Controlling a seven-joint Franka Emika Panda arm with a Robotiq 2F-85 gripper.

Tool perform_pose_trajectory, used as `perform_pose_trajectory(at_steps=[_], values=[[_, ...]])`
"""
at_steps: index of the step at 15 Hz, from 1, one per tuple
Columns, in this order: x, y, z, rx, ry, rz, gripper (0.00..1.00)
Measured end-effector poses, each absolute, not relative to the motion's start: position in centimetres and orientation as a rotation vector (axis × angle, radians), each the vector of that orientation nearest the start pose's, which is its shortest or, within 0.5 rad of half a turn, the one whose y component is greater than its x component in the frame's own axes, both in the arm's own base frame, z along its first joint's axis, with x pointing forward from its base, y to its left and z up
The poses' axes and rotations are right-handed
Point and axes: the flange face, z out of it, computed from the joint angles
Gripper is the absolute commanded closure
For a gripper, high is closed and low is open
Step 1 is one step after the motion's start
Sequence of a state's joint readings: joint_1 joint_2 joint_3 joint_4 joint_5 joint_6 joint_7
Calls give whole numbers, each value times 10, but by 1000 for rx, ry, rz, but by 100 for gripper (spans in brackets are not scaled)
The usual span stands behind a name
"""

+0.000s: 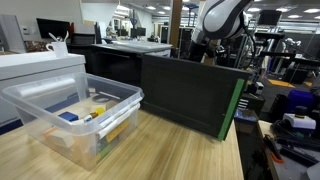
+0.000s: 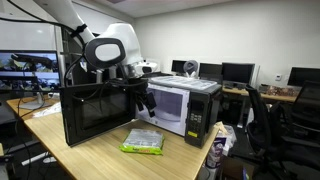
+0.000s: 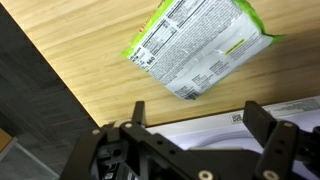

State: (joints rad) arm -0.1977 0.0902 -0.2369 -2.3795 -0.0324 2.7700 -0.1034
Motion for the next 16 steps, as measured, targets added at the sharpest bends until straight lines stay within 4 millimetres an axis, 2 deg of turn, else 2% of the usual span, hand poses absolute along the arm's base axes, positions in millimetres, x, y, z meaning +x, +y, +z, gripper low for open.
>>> perform_pose_trajectory(at_steps=[9,16], values=[[495,-240,275,-3218,504,-352,0],[504,-250,258,-3229,512,-299,0]])
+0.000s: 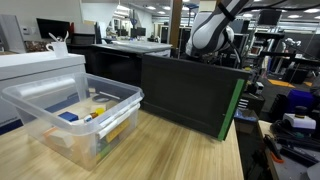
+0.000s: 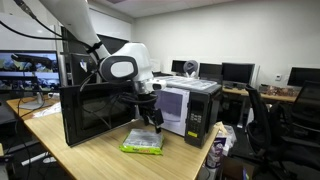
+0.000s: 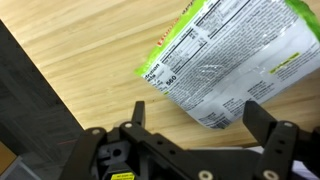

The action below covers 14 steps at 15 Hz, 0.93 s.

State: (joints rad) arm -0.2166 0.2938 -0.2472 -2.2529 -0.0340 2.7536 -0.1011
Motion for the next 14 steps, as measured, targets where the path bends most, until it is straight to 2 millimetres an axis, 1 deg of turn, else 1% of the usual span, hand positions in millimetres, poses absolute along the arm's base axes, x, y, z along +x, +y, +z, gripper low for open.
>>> perform_pose_trajectory(at_steps=[7,9,10,11,14], values=[[517,-253,245,-3237,500,-283,0],[519,-255,236,-3239,501,-265,0],[521,-256,228,-3241,494,-247,0],[521,-256,226,-3241,492,-243,0],[525,-253,213,-3242,459,-215,0]])
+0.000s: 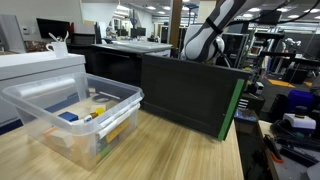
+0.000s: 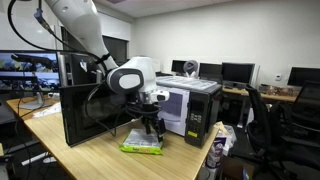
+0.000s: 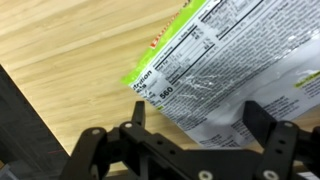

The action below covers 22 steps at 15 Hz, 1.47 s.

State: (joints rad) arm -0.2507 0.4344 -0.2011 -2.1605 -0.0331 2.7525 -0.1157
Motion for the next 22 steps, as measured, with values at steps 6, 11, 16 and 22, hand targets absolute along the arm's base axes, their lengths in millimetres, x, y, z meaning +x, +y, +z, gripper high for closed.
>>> perform_pose_trajectory(at_steps=[6,11,16,22], values=[[535,-246,212,-3244,382,-229,56],[541,-240,215,-3241,350,-245,91],[545,-242,219,-3240,348,-263,100],[549,-240,224,-3233,334,-288,100]])
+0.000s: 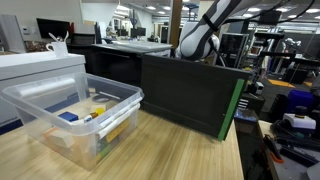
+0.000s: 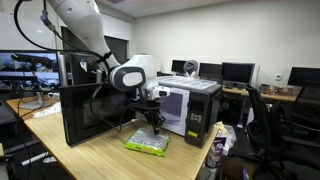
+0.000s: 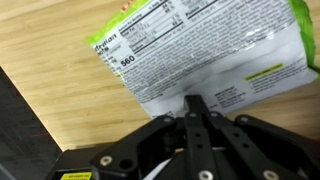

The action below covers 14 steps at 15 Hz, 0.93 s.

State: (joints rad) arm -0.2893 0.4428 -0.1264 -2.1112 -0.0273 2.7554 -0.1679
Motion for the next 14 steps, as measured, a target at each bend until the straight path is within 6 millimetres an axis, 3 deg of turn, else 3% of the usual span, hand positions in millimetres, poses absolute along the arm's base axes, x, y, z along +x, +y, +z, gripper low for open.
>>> perform_pose_trajectory(at_steps=[2,3,5,7,8,10,11,13,14], values=[[557,-231,242,-3227,306,-343,100],[560,-228,249,-3226,293,-360,74],[563,-223,263,-3225,272,-391,68],[564,-219,272,-3225,259,-396,53],[564,-218,273,-3225,254,-389,71],[565,-217,272,-3226,251,-388,56],[565,-217,272,-3226,251,-387,28],[565,-217,271,-3226,251,-385,27],[565,-216,270,-3226,250,-384,20]])
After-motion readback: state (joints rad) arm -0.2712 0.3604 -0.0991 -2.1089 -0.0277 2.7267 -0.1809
